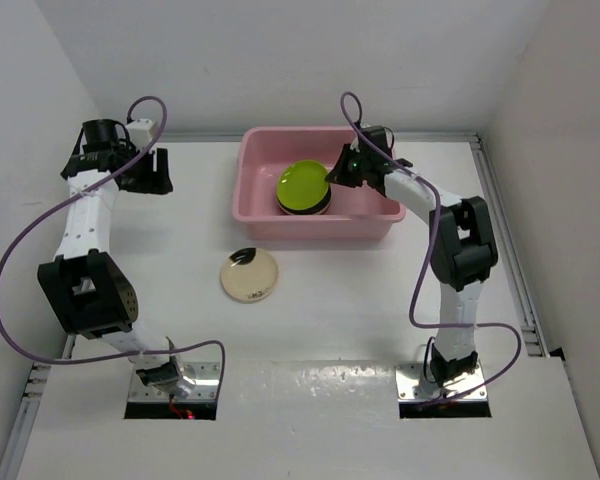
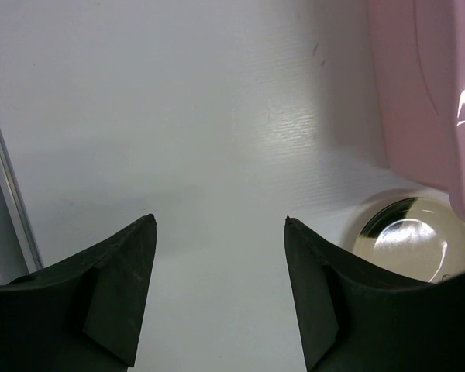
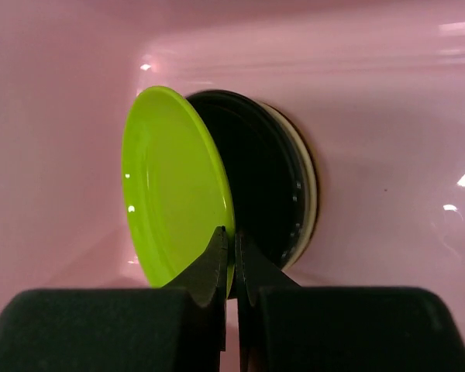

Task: Place the plates into the plastic bin on the countertop

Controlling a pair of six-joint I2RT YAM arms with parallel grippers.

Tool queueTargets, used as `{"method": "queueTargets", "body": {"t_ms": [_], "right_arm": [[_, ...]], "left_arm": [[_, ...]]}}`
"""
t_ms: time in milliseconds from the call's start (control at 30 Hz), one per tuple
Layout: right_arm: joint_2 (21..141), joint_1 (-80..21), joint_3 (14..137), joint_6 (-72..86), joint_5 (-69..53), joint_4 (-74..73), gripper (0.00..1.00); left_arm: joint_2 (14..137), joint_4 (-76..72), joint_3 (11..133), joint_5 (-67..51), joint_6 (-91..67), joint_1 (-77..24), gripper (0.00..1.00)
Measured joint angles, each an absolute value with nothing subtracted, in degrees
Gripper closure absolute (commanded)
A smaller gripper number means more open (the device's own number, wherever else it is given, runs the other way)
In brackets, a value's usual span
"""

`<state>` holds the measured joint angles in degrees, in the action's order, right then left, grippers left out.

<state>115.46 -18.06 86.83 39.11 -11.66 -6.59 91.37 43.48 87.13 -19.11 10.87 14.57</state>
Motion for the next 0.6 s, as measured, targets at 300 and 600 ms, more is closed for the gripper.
{"method": "queueTargets", "body": {"t_ms": [300,600], "right_arm": [[118.6,-17.7,86.8,40.5,-10.7,-5.0,0.48],[118.7,-18.8,90.7,32.0,-8.2,-10.9,0.22]], "left_arm": [[91.4,43.1,87.1,-19.8,10.9,16.1,0.31],[91.5,43.1,87.1,-20.6,10.9,16.8,0.31]]}}
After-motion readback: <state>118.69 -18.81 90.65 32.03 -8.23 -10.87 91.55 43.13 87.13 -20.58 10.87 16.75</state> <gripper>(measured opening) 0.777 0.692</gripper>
